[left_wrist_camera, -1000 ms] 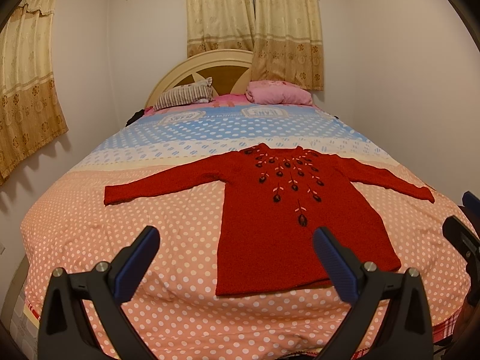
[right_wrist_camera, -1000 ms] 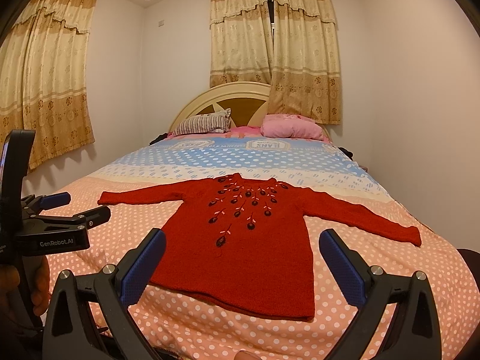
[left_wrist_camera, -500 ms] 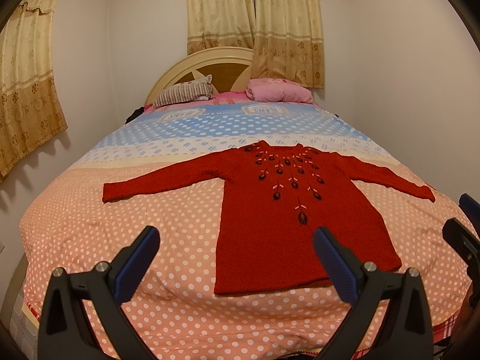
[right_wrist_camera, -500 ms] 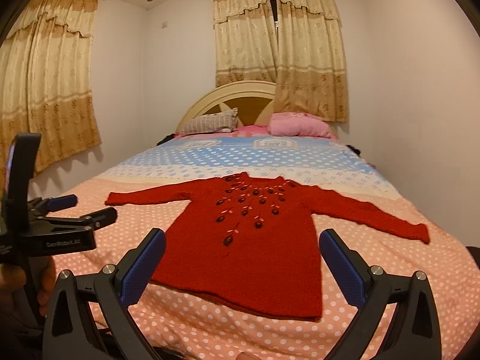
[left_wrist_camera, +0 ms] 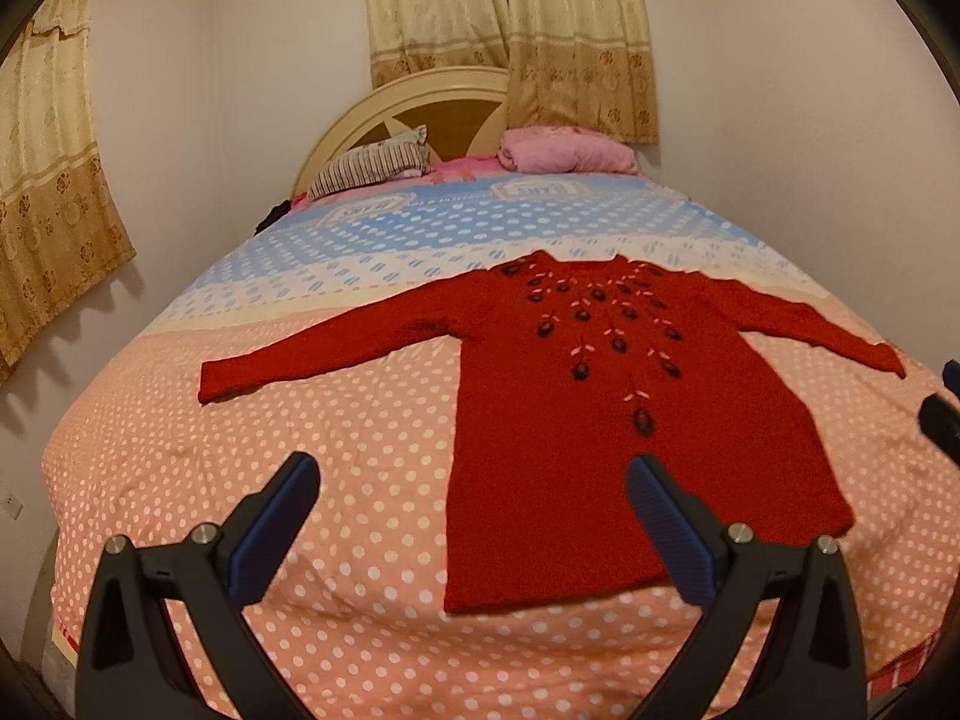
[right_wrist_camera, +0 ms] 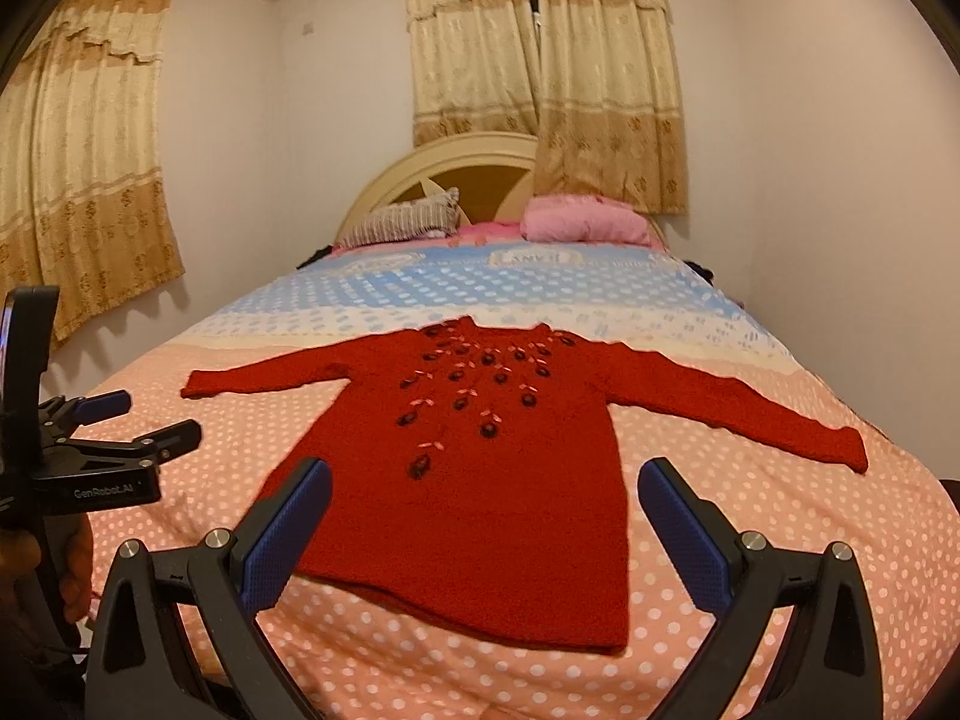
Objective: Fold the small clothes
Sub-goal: 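Reach the right tool to the sweater sleeve cuff and grasp it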
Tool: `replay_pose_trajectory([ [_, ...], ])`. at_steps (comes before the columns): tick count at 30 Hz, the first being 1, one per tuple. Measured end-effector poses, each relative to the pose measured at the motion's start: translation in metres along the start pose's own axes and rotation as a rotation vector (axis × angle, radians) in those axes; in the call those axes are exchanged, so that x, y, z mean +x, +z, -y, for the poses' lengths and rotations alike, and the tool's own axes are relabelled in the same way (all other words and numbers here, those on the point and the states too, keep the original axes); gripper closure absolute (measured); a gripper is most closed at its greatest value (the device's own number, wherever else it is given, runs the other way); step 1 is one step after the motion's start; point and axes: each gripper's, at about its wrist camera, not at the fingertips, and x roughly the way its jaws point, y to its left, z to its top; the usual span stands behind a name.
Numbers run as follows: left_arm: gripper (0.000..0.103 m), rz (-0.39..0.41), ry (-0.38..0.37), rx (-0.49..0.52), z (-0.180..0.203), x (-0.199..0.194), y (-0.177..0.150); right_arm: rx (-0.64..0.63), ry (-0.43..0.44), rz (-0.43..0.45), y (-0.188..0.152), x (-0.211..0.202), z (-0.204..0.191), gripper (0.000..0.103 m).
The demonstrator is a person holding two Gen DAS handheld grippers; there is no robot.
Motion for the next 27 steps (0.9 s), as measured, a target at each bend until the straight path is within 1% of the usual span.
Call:
replay_pose_trajectory([
  [4, 0.0, -0.009, 0.004, 0.021, 0.004, 0.018, 0.008, 0.068, -0.005, -0.056, 0.006, 0.021, 0.032, 0.001],
  [7, 0.0, -0.024, 0.006, 0.04, 0.011, 0.035, 0.016, 0.102, -0.052, -0.087, 0.009, 0.037, 0.058, 0.001],
  [11, 0.0, -0.037, 0.014, 0.061, 0.02, 0.059, 0.024, 0.14, -0.13, -0.152, 0.01, 0.061, 0.098, 0.001],
  [13, 0.0, -0.049, 0.015, 0.072, 0.026, 0.073, 0.026, 0.164, -0.17, -0.198, 0.009, 0.075, 0.122, 0.001],
  [17, 0.0, -0.079, 0.019, 0.101, 0.038, 0.1, 0.029, 0.223, -0.197, -0.273, 0.004, 0.1, 0.162, 0.001],
  [19, 0.0, -0.085, 0.026, 0.113, 0.043, 0.113, 0.032, 0.261, -0.21, -0.285, 0.002, 0.109, 0.185, 0.001],
  [23, 0.0, -0.094, 0.033, 0.132, 0.05, 0.139, 0.041, 0.32, -0.267, -0.289, 0.002, 0.12, 0.23, 0.001],
  [24, 0.0, -0.096, 0.038, 0.136, 0.052, 0.147, 0.044, 0.347, -0.292, -0.291, 0.002, 0.122, 0.247, 0.001],
  [26, 0.0, -0.097, 0.044, 0.143, 0.056, 0.161, 0.048, 0.381, -0.322, -0.289, 0.003, 0.124, 0.27, 0.001],
  [27, 0.0, -0.098, 0.053, 0.147, 0.057, 0.169, 0.05, 0.402, -0.354, -0.288, 0.004, 0.124, 0.289, 0.001],
])
